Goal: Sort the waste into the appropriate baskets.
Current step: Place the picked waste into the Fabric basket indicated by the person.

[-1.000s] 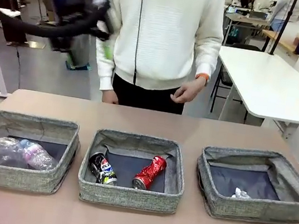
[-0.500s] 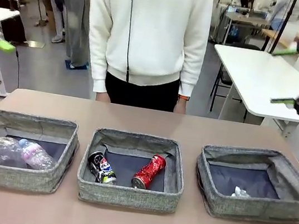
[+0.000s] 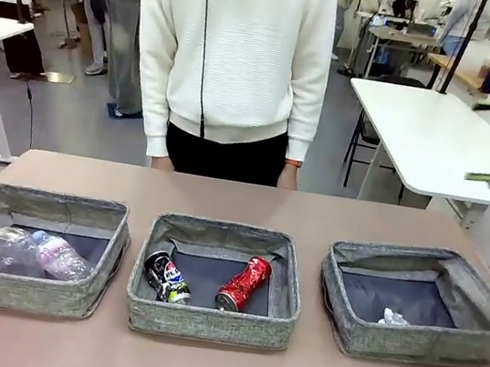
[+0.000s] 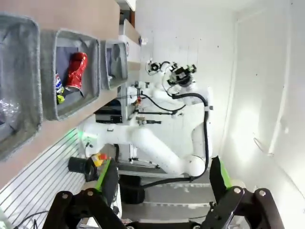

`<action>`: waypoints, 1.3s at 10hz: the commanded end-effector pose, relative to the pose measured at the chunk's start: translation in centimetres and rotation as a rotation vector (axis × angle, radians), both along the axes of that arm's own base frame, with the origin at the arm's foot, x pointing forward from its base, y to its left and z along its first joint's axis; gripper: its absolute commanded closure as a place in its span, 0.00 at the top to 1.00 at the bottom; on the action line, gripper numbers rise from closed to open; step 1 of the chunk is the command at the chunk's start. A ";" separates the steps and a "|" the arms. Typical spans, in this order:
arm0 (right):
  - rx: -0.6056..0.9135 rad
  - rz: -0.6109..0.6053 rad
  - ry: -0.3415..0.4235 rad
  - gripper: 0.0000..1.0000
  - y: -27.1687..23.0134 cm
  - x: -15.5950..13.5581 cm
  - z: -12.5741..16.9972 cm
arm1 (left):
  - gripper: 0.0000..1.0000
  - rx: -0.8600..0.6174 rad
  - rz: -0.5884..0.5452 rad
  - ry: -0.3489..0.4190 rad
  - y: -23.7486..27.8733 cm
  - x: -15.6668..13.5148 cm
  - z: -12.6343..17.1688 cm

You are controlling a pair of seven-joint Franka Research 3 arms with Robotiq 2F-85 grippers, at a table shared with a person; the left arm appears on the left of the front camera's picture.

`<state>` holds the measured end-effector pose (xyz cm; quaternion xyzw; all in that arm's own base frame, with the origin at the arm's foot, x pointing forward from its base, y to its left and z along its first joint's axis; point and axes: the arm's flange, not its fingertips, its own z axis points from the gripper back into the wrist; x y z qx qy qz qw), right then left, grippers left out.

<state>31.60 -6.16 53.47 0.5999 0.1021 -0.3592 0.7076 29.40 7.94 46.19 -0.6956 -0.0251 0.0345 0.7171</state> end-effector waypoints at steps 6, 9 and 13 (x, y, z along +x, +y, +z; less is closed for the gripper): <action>-0.006 -0.050 0.012 1.00 -2.7 -1.4 -1.4 | 1.00 0.000 0.000 0.000 0.0 0.0 0.0; -0.006 -0.050 0.012 1.00 -2.7 -1.4 -1.4 | 1.00 0.000 0.000 0.000 0.0 0.0 0.0; -0.006 -0.050 0.012 1.00 -2.7 -1.4 -1.4 | 1.00 0.000 0.000 0.000 0.0 0.0 0.0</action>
